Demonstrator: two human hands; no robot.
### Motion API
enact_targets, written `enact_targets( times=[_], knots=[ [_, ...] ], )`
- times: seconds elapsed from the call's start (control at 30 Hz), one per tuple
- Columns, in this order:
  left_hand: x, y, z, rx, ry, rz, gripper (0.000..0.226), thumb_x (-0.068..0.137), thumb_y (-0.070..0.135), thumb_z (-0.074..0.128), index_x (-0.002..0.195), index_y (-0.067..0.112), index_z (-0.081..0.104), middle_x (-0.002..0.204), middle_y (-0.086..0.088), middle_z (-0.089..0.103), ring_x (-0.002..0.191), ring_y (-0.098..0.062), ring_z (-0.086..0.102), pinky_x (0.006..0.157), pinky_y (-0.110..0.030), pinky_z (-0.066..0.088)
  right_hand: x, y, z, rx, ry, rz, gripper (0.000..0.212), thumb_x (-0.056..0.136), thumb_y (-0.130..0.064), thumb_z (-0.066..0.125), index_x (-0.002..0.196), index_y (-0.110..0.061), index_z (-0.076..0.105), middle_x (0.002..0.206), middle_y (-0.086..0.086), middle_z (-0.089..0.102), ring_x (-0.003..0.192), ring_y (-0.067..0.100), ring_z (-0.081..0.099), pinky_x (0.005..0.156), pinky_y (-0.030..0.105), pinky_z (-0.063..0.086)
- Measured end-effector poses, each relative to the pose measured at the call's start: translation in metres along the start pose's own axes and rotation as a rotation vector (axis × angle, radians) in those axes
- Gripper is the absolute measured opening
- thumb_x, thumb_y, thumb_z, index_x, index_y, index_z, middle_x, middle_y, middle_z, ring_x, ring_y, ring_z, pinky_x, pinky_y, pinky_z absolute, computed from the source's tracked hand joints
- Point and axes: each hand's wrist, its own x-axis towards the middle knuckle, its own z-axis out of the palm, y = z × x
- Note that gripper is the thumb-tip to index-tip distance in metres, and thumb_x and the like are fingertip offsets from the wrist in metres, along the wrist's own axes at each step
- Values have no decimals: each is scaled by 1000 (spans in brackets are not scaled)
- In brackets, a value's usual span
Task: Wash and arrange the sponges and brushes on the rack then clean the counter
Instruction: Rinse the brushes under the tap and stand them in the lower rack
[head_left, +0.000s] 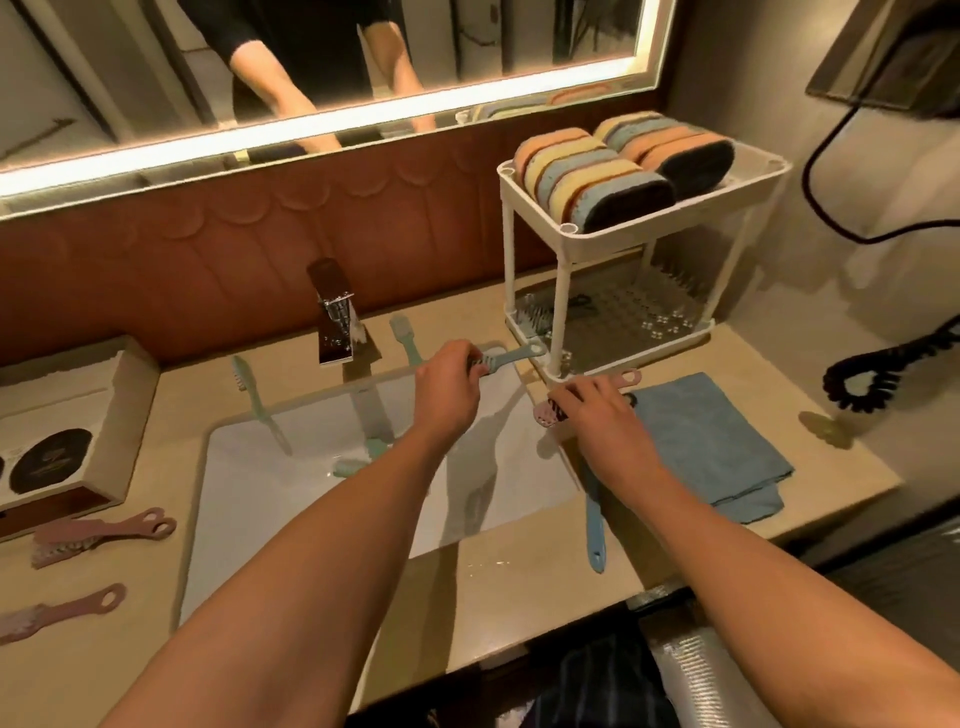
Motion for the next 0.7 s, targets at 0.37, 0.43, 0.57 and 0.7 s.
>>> enact_targets(
  times=[0.37, 0.43, 0.57, 0.7],
  knots=[
    [54, 35, 52, -1, -150, 82, 5, 98, 24, 63, 103, 21, 64, 107, 4, 58, 96, -16, 57, 84, -30, 49, 50, 61, 5, 77, 44, 169, 66, 85, 4, 66, 144, -20, 50, 138, 4, 48, 130, 26, 39, 106, 40, 46],
    [65, 37, 61, -6, -164, 63, 11, 98, 25, 64, 107, 20, 65, 116, 3, 54, 102, -18, 57, 91, -33, 52, 64, 66, 12, 98, 65, 161, 60, 86, 4, 64, 141, -18, 53, 133, 5, 50, 127, 26, 40, 104, 39, 46],
    [84, 40, 79, -22, -209, 30, 14, 98, 28, 63, 110, 22, 66, 119, 4, 52, 111, -23, 54, 102, -43, 50, 92, 74, 30, 142, 76, 239, 43, 93, 4, 53, 132, -12, 61, 120, 11, 59, 121, 28, 43, 102, 38, 45],
    [102, 40, 97, 140, -219, 122, 20, 95, 36, 65, 110, 24, 66, 113, 1, 60, 109, -21, 54, 102, -42, 42, 108, 83, 41, 168, 44, 285, 39, 95, -3, 51, 131, -14, 63, 117, 15, 64, 114, 34, 50, 103, 40, 46]
  ],
)
